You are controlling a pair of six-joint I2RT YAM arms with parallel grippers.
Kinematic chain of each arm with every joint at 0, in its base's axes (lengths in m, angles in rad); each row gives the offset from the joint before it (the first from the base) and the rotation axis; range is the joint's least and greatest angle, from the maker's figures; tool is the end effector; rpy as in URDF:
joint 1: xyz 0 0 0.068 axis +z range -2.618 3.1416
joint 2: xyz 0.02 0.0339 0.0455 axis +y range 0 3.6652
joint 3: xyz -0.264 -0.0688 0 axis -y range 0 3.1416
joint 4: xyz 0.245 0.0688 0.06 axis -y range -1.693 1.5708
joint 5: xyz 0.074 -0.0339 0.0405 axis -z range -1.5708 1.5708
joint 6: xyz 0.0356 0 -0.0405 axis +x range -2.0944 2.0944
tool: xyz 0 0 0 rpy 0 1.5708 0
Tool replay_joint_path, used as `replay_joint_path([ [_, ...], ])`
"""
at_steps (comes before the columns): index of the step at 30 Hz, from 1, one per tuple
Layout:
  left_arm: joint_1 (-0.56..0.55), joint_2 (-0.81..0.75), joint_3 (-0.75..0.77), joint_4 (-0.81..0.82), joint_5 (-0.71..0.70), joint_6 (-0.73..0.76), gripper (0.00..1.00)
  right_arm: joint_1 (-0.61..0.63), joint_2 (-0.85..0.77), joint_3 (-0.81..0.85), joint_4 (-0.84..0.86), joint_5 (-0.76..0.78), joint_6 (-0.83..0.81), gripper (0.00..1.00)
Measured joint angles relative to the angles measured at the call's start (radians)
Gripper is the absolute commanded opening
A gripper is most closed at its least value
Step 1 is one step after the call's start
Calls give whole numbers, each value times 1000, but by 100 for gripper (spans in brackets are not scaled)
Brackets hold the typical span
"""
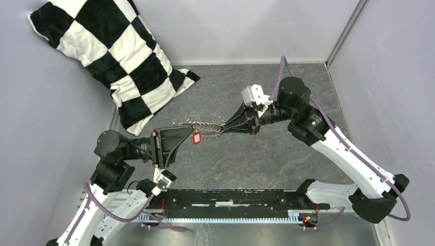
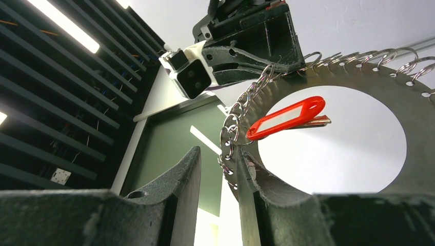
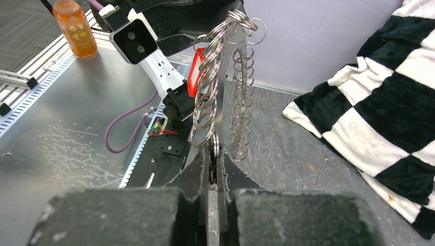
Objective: Put the keys on the keyring
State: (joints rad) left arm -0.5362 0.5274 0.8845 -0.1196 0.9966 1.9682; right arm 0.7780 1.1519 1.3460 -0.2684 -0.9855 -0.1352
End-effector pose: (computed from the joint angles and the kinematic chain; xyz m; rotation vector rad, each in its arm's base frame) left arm 0.0631 -0.0723 0.4102 1.4031 -0.4132 0.5098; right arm 0.1465 0.1860 0.4539 -1.4123 1.0776 1.2762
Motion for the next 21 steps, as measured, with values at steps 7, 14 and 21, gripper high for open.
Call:
replay_joint_path([
  [7,0,2,0,2,0,0,40,0,0,-2,19,-6,21,1],
  [14,0,16,0,1,1,1,40,2,-5,-20,60,-8,46,1],
  [21,0,19,0,35,0,0,38,3,-5,-23,73,-8,49,1],
])
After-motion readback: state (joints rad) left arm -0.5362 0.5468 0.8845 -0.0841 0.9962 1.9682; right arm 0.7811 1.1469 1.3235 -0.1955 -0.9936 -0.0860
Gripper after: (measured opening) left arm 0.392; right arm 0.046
